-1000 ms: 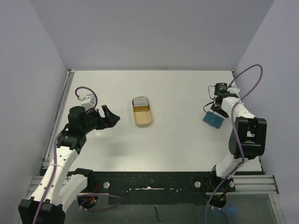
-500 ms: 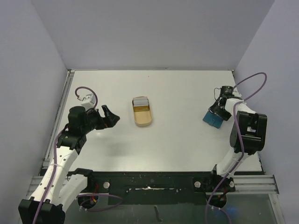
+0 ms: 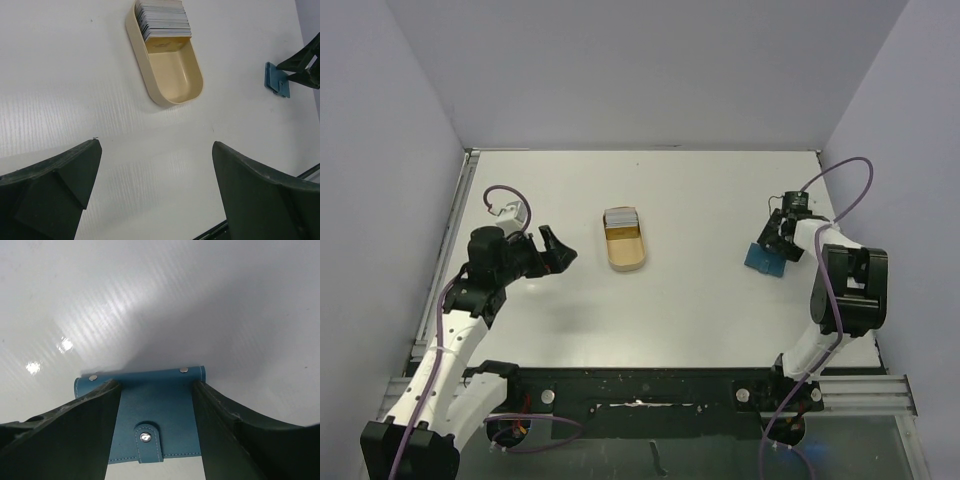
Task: Put the credit cards into the card holder
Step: Move the card holder to the center of the board.
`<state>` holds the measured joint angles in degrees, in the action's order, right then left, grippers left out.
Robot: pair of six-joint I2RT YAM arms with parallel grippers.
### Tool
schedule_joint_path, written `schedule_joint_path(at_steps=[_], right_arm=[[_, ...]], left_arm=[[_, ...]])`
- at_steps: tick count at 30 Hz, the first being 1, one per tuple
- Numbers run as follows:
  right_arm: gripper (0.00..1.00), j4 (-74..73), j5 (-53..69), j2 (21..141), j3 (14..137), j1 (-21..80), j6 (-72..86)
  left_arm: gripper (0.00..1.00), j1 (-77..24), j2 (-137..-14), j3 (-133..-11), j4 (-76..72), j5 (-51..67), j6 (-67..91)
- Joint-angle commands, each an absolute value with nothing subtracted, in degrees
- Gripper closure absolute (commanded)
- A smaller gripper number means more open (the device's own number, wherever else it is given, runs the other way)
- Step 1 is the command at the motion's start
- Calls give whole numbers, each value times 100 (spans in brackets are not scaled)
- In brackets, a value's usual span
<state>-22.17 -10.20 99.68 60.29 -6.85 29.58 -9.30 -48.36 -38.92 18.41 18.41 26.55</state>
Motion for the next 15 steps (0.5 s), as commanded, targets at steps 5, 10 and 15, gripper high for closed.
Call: schedule_joint_path(at_steps=[5,10,15], right_arm=[[41,-2460,-412,9616,5385,237,2605],[42,-2340,-223,9395,5034,920,2780],[42,-2231,-202,9326,4928,1828,2847]], left_arm=[[6,-905,-4891,-3985,1631,2035,2534],[13,-905,-4940,-3955,1598,2172,2503],[18,-1185,-5013,-3956,1660,2201,2537]])
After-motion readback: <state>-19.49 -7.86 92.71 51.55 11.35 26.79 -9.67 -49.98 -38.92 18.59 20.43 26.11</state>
